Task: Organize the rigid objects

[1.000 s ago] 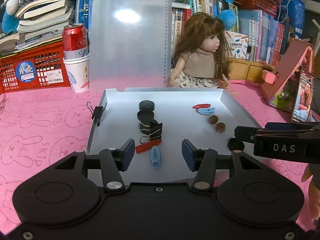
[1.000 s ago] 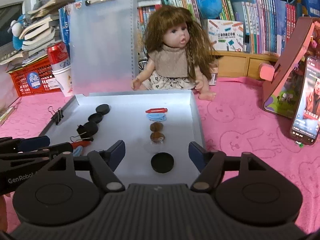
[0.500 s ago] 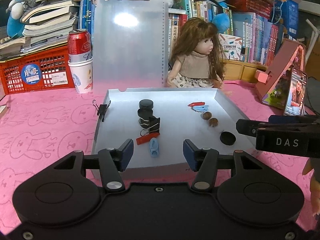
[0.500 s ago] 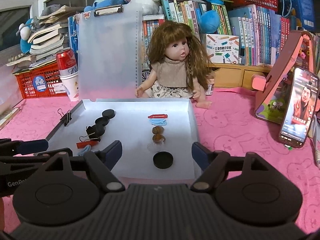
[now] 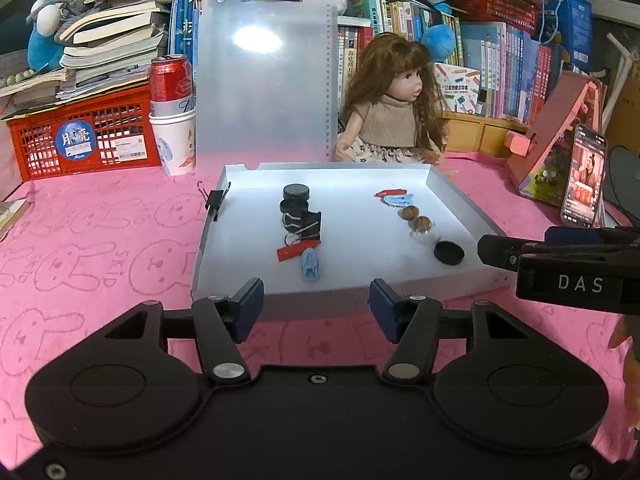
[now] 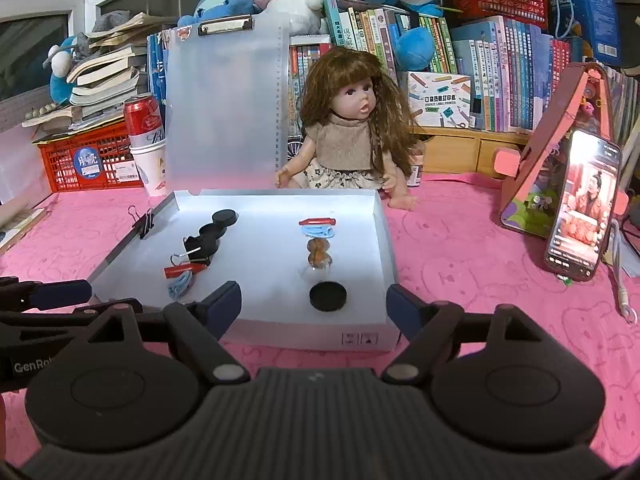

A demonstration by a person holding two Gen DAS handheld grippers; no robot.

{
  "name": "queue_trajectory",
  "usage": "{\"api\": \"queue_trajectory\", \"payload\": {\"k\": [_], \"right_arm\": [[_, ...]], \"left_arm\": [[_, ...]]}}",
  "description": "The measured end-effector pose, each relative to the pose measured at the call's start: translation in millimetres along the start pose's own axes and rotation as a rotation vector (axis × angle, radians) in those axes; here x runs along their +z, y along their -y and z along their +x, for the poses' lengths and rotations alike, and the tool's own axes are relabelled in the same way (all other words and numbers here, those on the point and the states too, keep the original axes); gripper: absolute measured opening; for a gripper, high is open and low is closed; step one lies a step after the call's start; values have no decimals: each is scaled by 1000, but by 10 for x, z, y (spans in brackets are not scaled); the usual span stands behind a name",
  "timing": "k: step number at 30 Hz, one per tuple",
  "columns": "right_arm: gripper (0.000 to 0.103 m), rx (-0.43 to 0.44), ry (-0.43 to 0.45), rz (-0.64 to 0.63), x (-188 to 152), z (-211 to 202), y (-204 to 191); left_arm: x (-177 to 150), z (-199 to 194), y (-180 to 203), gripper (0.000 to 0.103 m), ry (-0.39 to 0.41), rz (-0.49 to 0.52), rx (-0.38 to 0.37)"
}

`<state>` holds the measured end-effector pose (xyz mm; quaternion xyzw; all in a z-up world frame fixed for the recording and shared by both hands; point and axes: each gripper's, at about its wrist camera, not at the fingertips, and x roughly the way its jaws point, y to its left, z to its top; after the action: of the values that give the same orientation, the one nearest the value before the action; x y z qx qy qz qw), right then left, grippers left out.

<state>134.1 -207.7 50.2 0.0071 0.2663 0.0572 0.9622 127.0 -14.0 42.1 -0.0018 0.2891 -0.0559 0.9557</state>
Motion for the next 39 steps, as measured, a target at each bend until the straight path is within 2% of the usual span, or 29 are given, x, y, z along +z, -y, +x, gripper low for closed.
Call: {"api": "queue_trajectory", "payload": {"k": [5,8,14,21,33,39], "right_arm": [[89,-15,6,-2,-127,-65,-8],[91,-30,9,-1,-207,-88,-10],[94,-57,-18,-2,-377,-43,-28],[101,-117,-24,-8,-525,52,-46],[103,-111,-88,-1,-612,184,-45],[103,-92,-107,25,-614,211,6]], "left_arm": [[-145,-49,23,59,2,9,20],[-232,-47,18,64,0,2,26],[-391,38,-17,66,-27,-19,59],[-530,139,-45,70,-50,-33,102],[-568,165,-57,83,-30,-38,119],[-562,183,-81,96,-45,-49,110]]}}
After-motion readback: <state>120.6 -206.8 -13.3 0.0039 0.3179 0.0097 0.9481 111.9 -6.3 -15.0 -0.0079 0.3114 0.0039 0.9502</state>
